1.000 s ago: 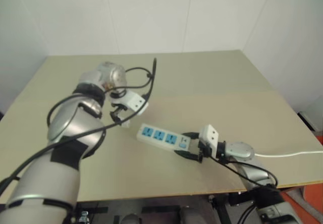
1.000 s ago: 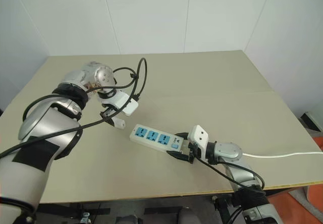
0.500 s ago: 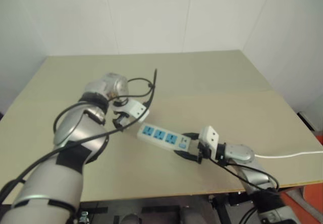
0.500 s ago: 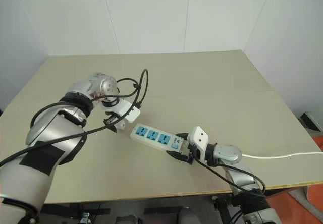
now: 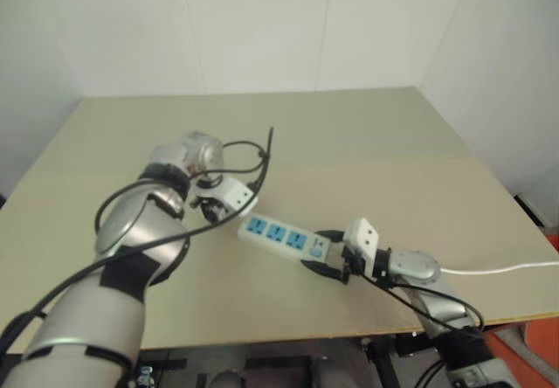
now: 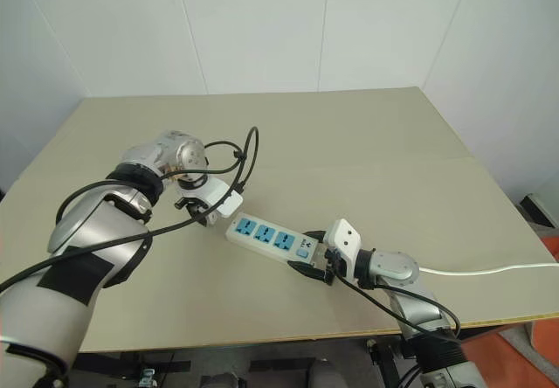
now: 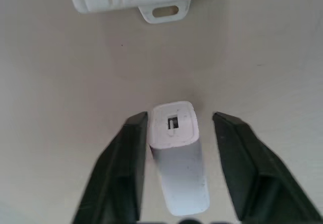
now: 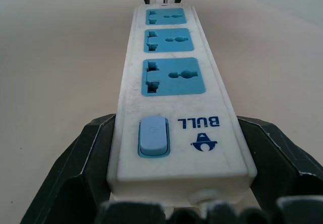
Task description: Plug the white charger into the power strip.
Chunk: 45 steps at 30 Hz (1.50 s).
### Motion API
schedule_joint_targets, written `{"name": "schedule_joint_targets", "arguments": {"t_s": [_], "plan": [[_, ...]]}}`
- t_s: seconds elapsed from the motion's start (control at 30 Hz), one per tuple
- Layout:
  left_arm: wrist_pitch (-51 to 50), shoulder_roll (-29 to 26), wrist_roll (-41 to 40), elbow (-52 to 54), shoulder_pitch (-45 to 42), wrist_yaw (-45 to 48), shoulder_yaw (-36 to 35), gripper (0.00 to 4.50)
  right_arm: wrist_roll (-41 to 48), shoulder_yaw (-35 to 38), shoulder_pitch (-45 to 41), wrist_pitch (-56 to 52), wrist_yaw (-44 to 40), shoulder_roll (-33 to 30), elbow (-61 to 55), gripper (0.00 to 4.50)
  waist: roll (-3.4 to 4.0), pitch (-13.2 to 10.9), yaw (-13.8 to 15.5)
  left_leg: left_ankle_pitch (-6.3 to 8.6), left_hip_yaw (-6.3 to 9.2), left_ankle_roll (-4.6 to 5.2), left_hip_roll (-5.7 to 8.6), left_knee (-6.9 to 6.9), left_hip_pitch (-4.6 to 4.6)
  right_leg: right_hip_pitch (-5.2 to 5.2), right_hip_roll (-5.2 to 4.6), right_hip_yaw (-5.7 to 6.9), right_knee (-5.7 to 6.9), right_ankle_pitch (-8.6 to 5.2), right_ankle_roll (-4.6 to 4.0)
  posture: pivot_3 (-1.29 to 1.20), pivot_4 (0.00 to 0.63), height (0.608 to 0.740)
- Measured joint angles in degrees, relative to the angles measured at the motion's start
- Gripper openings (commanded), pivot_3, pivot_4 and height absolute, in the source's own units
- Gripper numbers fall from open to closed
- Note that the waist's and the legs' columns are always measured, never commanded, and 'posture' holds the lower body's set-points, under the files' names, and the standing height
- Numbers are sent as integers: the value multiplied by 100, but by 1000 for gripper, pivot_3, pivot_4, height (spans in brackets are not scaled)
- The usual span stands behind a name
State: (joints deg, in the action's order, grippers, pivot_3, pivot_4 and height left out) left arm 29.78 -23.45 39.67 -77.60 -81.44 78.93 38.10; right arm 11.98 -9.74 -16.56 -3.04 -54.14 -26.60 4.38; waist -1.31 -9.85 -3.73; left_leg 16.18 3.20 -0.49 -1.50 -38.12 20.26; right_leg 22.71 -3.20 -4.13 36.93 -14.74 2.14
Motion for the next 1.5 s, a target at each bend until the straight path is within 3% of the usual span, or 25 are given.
{"name": "schedule_joint_targets", "arguments": {"t_s": [0.27,0.37,0.63,0.73,0.87,1.07,1.33,1.5], "plan": [[-5,5,68,0,27,-146,-21,999,0,-6,24,-21,67,-2,-20,3421,0,2,5,0,1,0,0,-1,-11,-14,0,1,5,0,0,0,150,740],[-64,9,-296,-34,52,20,-462,999,0,1,74,-21,74,-18,-76,3421,0,2,22,0,3,0,0,-4,-8,-13,-1,5,4,0,0,0,150,740],[-479,-99,-2232,-14,39,1281,-2221,999,16,50,177,-16,50,-111,-184,3421,0,3,28,0,8,1,0,-17,0,-13,-3,12,7,0,1,0,150,740],[-990,-157,-3440,159,46,1333,-2749,999,51,30,185,14,-98,-134,-181,3421,0,3,32,1,10,1,0,-19,-1,-13,-3,12,9,-1,2,0,150,740],[-1992,-464,-5093,1081,465,1335,-2895,999,56,-62,-55,77,-417,-162,21,3421,5,5,-45,2,8,3,-4,-18,-7,-13,-2,7,18,-1,2,0,150,740],[-3482,-789,-6831,2413,1715,1338,-3011,999,-5,-202,-646,355,-858,-100,754,3421,6,6,-39,1,13,2,-13,-27,-7,-9,4,13,19,0,1,0,150,740],[-4759,-657,-7480,3687,2267,1289,-3813,999,-158,-350,-1119,707,-1166,186,1440,3421,11,15,-58,1,12,2,-15,-30,-12,-11,7,13,20,0,0,0,150,740],[-5075,-577,-7374,4387,2954,1295,-3770,999,-170,-339,-1237,888,-1311,310,1772,3421,11,25,-79,1,12,2,-23,-29,-23,-17,14,12,22,1,-2,0,150,740]]}}
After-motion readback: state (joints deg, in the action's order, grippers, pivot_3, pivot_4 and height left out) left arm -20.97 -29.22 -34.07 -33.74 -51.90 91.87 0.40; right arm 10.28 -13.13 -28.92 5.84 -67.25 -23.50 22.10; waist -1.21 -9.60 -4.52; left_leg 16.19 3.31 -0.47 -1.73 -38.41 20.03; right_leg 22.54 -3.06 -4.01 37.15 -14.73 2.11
